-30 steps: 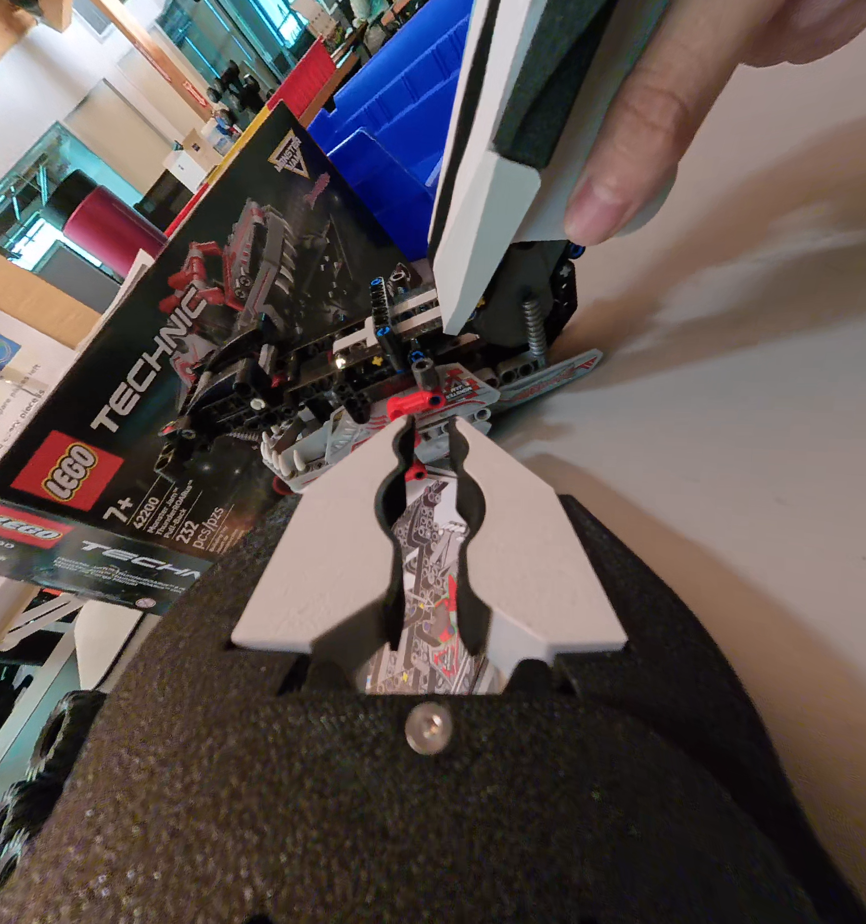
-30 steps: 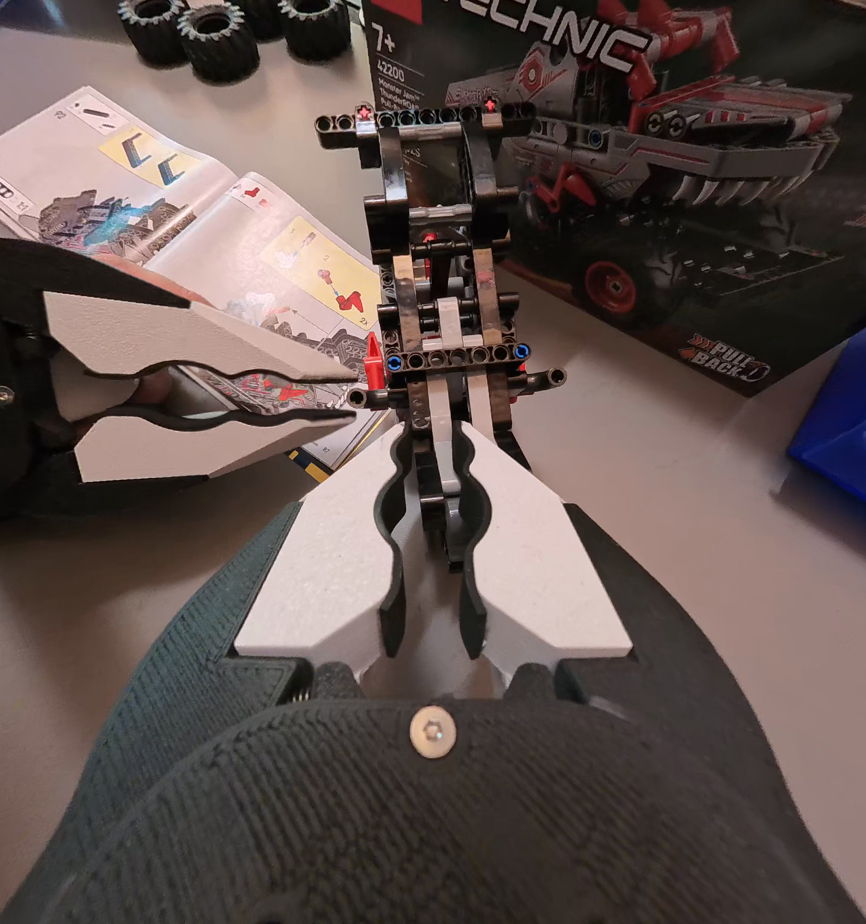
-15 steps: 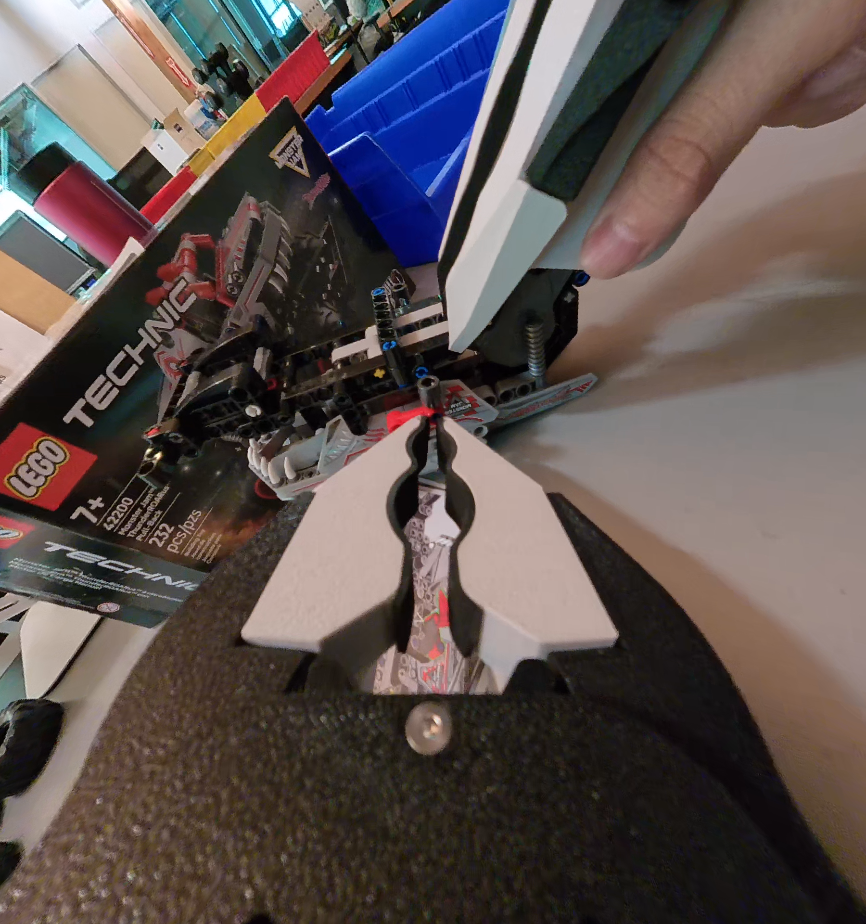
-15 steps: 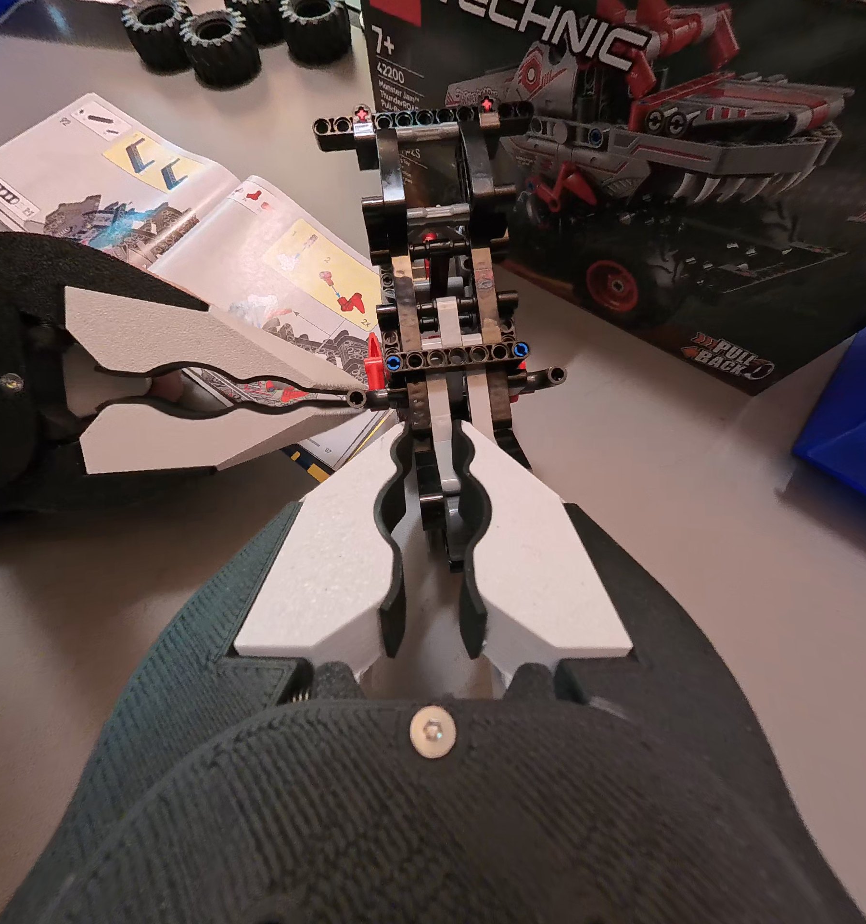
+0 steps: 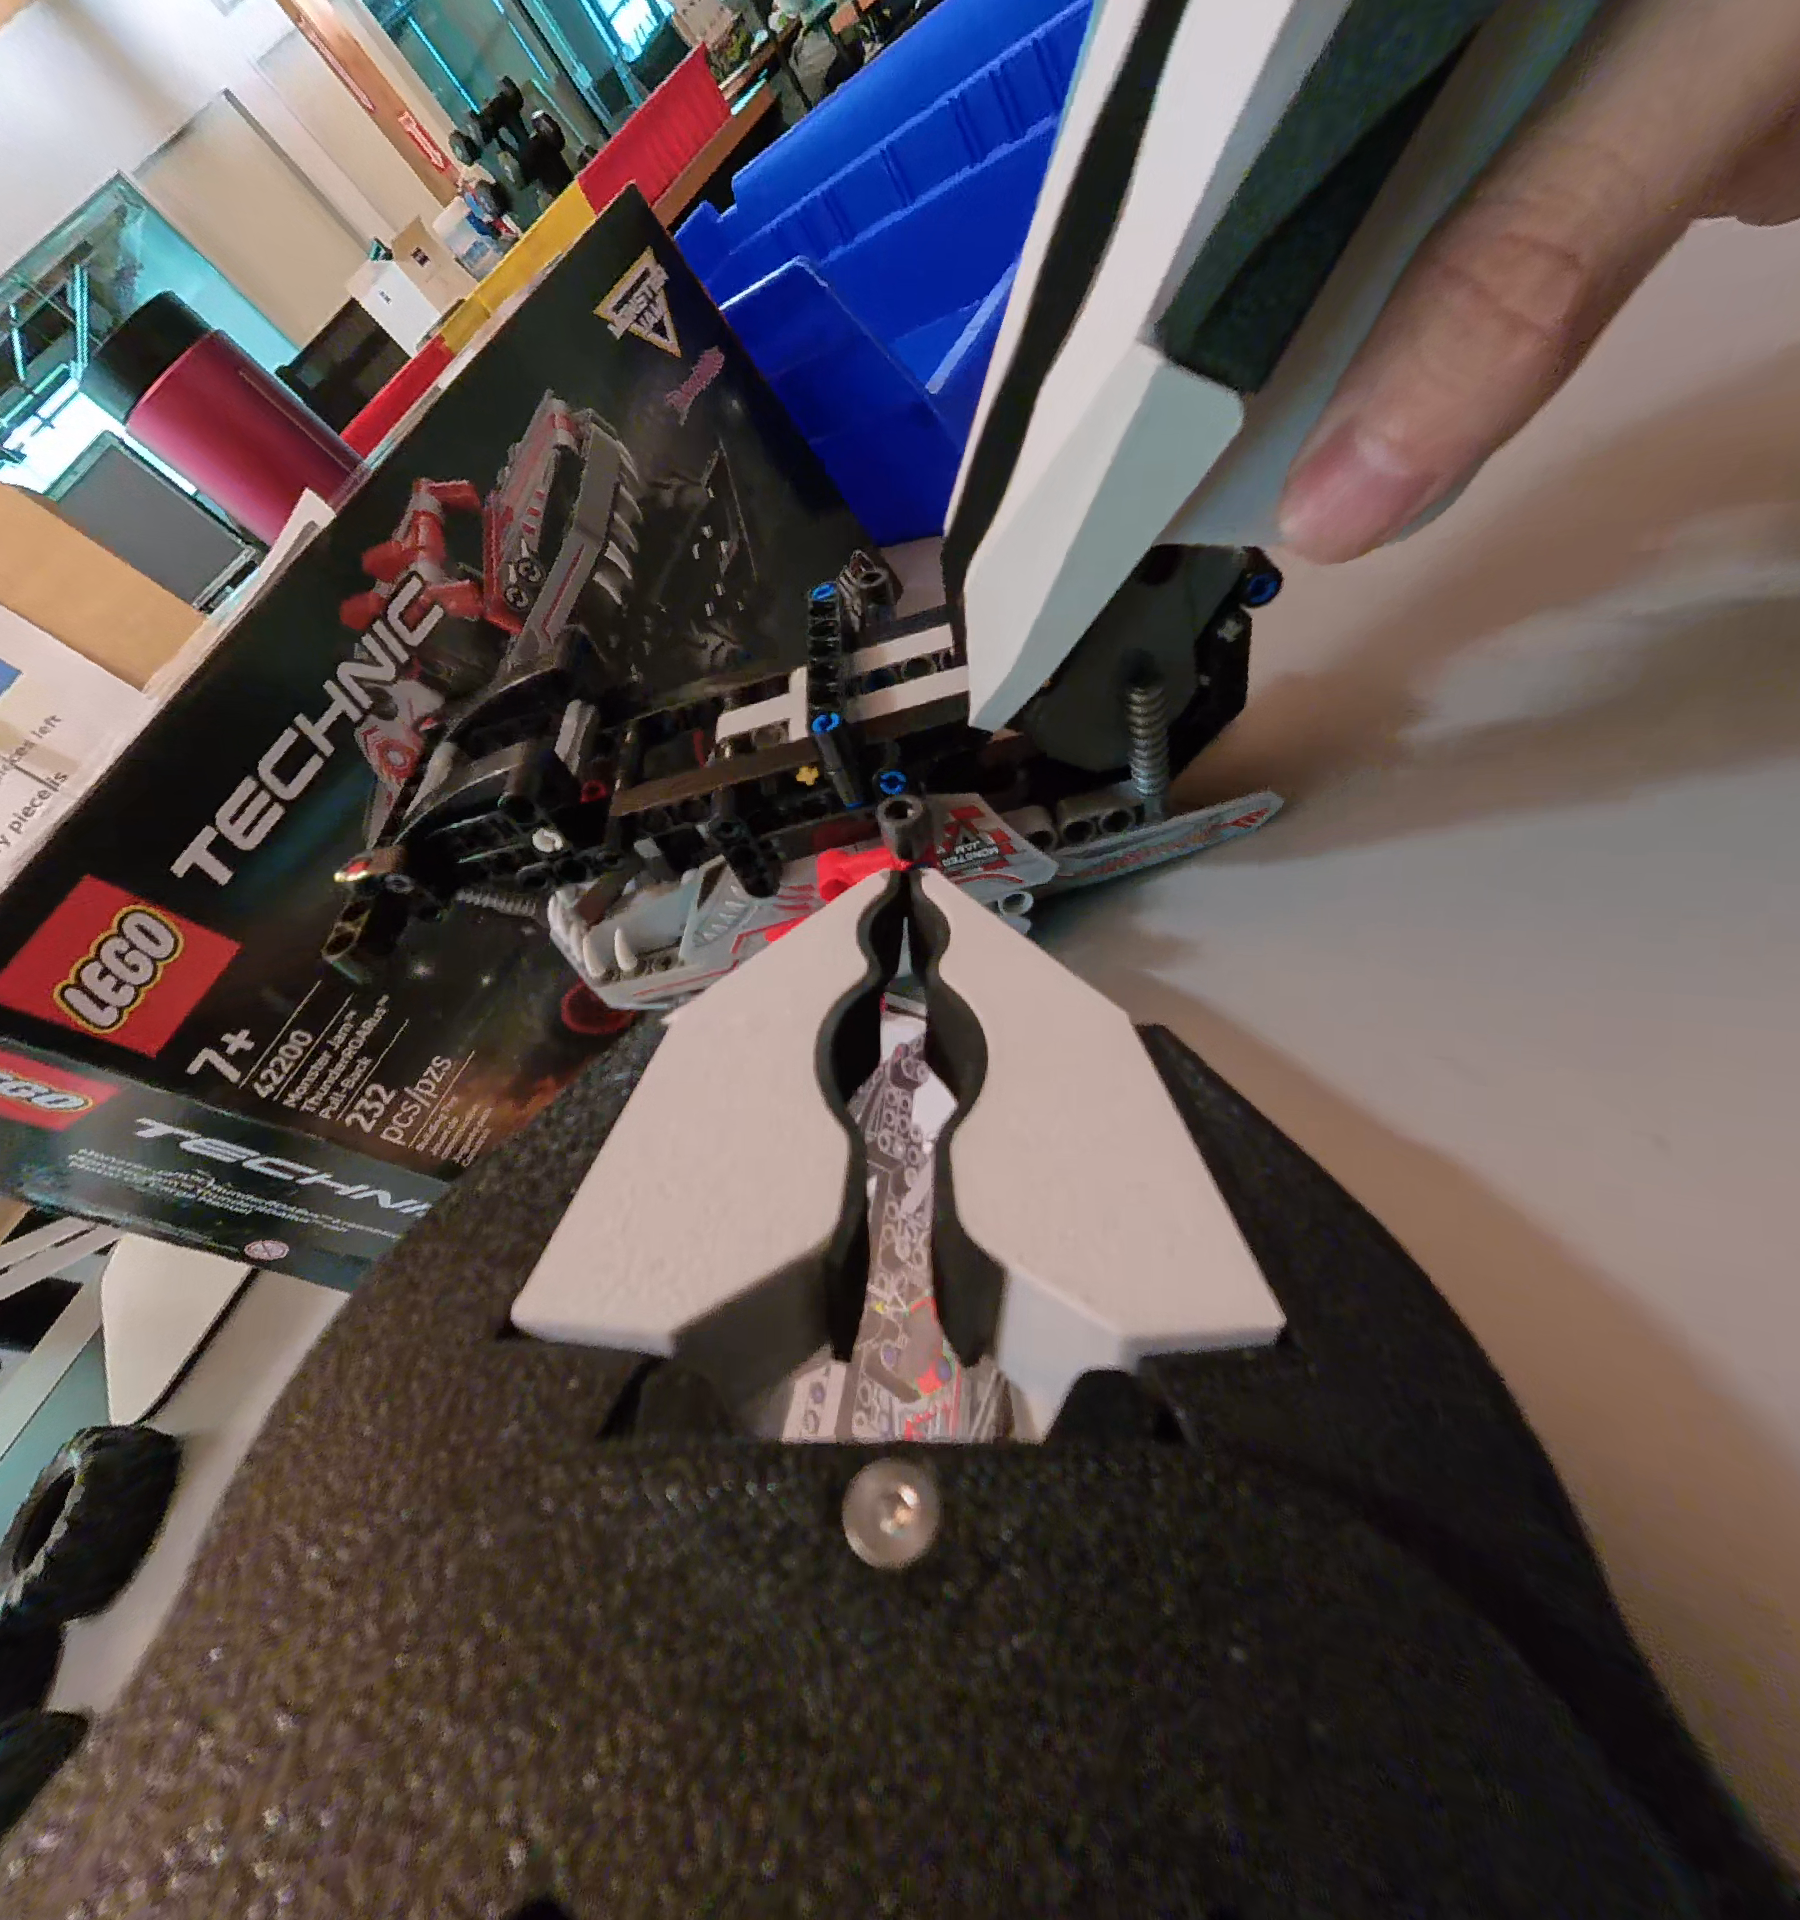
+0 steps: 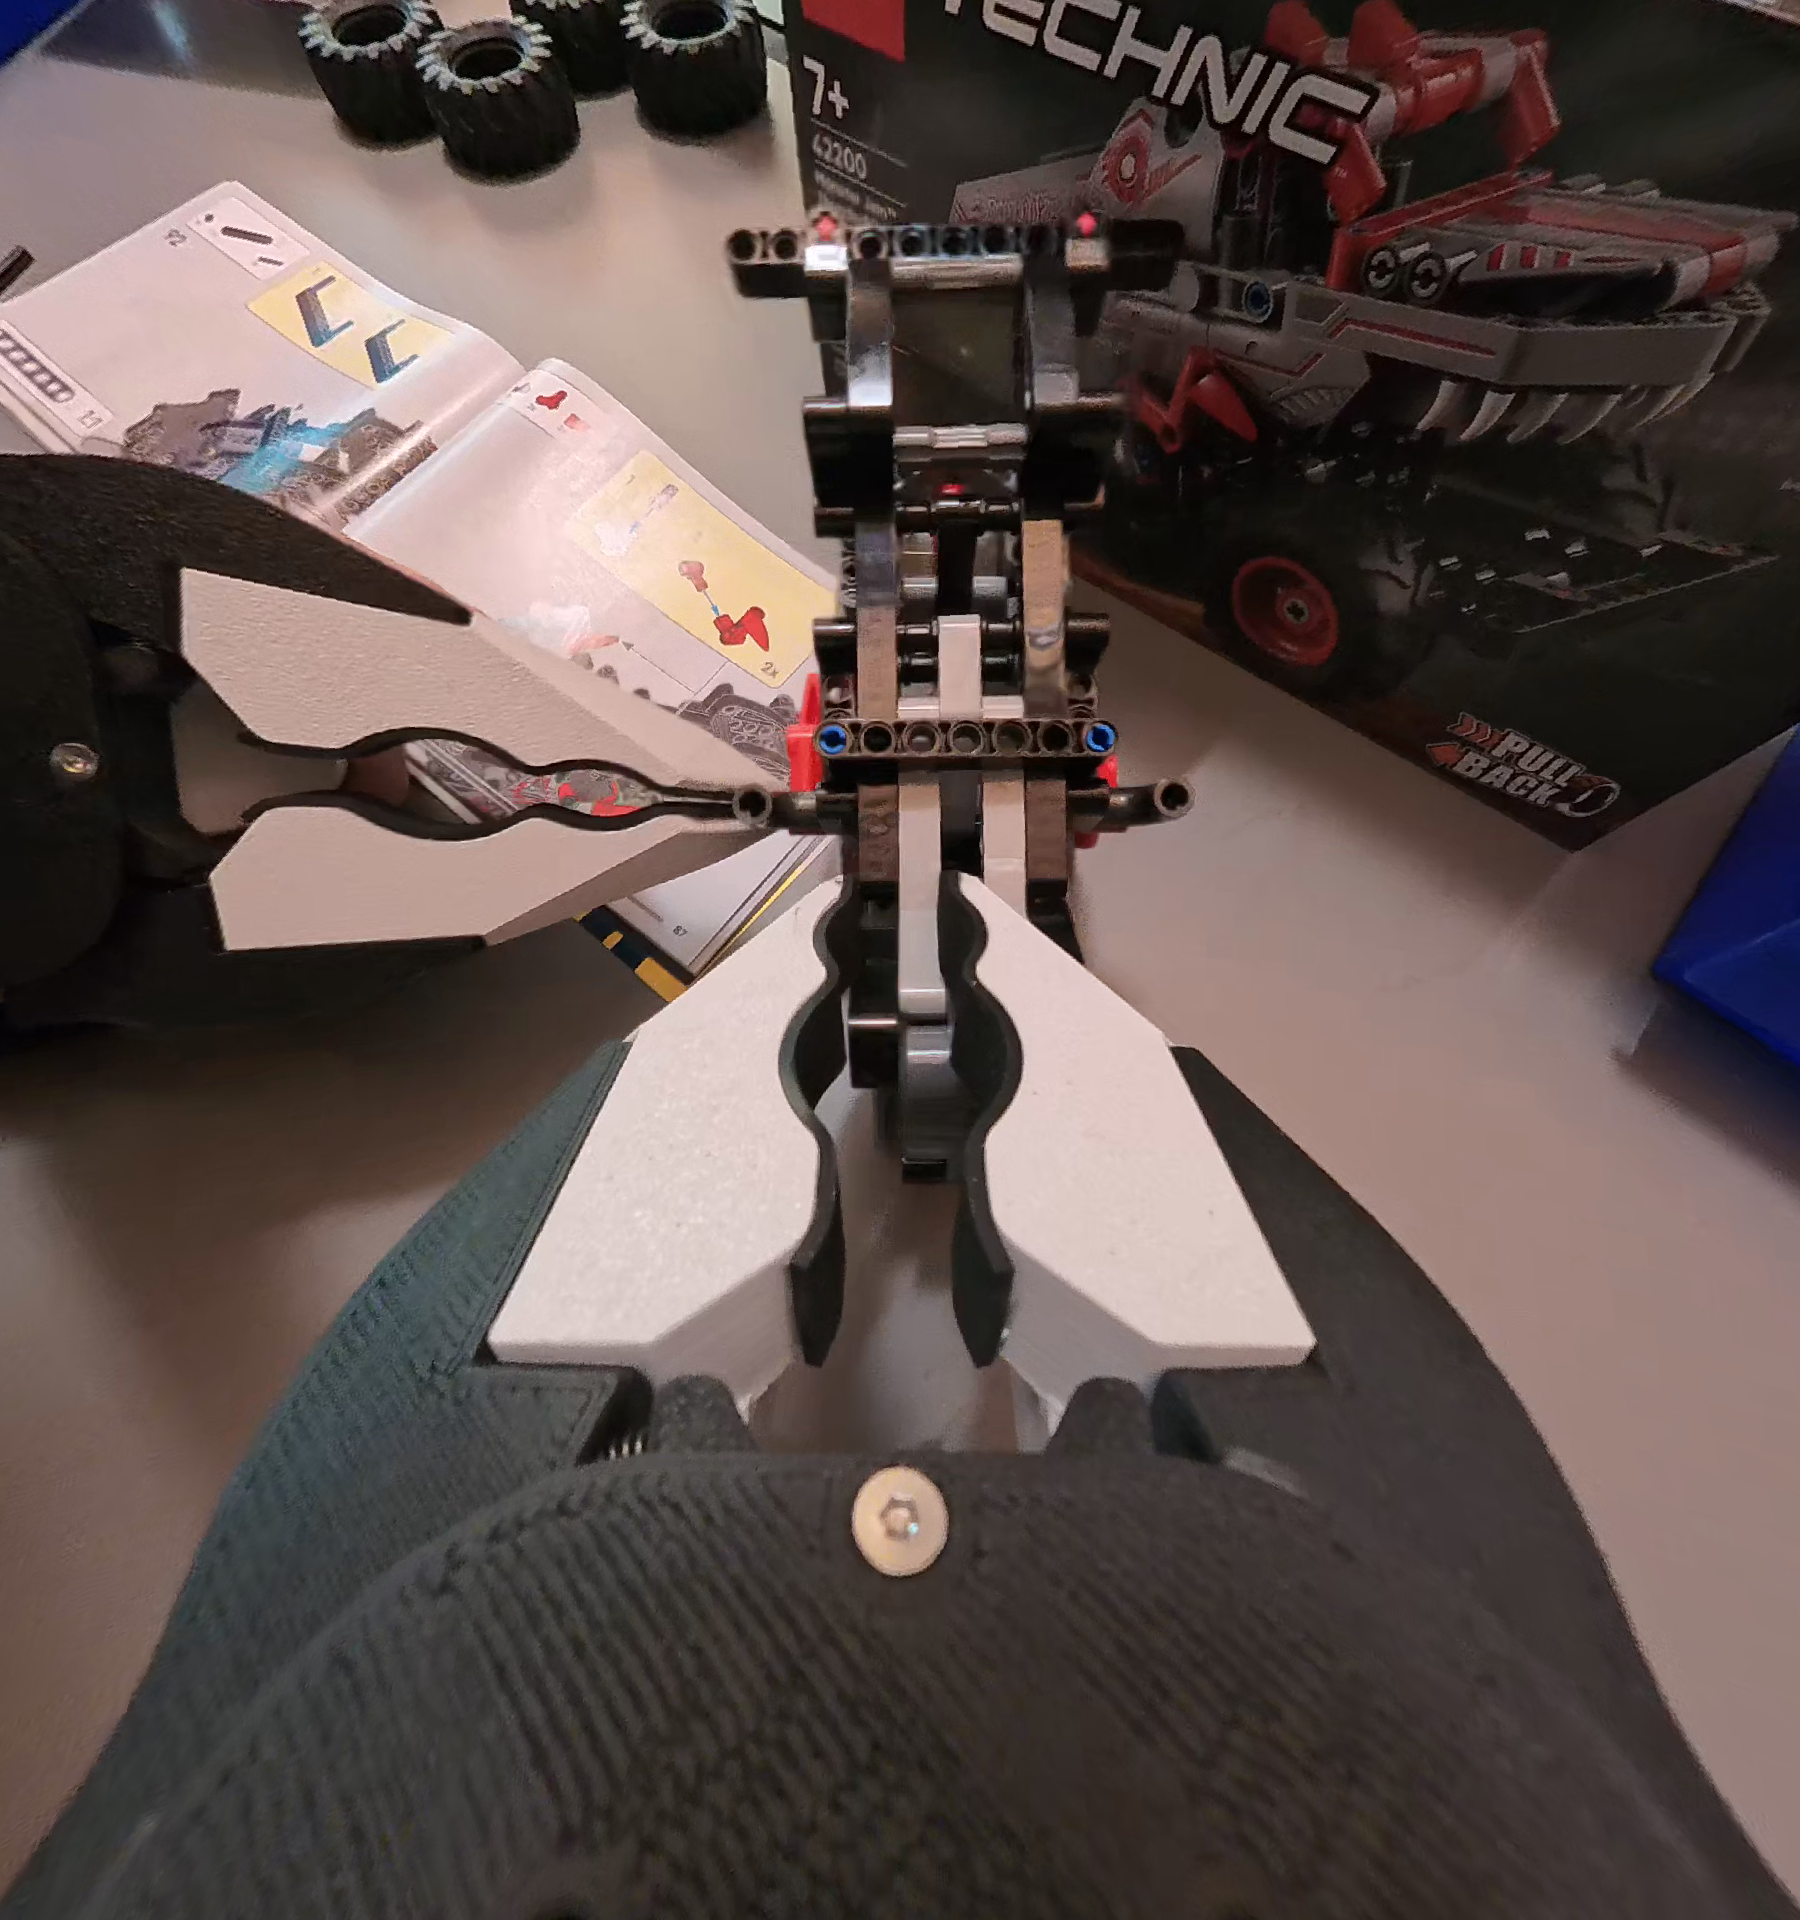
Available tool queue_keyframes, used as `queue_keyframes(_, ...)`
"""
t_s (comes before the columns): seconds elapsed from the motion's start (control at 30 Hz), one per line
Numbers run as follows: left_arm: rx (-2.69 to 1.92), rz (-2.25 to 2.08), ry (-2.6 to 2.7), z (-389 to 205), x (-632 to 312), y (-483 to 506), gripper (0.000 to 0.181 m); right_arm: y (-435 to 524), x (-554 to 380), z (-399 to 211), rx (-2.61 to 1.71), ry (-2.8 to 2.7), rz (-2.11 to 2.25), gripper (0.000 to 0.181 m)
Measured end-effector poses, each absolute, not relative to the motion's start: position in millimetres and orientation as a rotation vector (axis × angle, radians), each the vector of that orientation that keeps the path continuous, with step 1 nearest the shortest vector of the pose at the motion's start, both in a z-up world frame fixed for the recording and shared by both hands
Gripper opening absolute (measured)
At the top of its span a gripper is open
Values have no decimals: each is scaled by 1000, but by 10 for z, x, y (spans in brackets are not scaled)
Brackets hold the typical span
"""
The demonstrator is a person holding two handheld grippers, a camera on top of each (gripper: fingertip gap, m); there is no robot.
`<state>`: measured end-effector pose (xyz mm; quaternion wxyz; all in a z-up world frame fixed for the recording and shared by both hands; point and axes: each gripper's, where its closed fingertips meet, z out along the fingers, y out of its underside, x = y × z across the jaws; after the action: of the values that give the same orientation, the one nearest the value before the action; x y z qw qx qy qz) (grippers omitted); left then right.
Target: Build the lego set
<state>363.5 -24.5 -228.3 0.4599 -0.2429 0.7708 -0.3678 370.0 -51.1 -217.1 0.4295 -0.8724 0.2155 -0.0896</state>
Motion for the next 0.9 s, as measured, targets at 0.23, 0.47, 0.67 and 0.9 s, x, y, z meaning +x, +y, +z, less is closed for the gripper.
queue_keyframes(0.23, -574, -923, 1924, -2301, 3613, -279, 6, -527, 3746, -2161, -2150, 566, -258, 7)
queue_keyframes(0.47, -659, -960, 1963, -2332, 3638, -224, 11, -511, 3738, -2134, -2113, 561, -223, 18)
queue_keyframes(0.67, -682, -1016, 1966, -2305, 3646, -225, 8, -468, 3804, -2124, -2143, 538, -350, 29)
queue_keyframes(0.9, -632, -991, 1969, -2313, 3630, -273, 7, -481, 3768, -2158, -2165, 481, -352, 32)
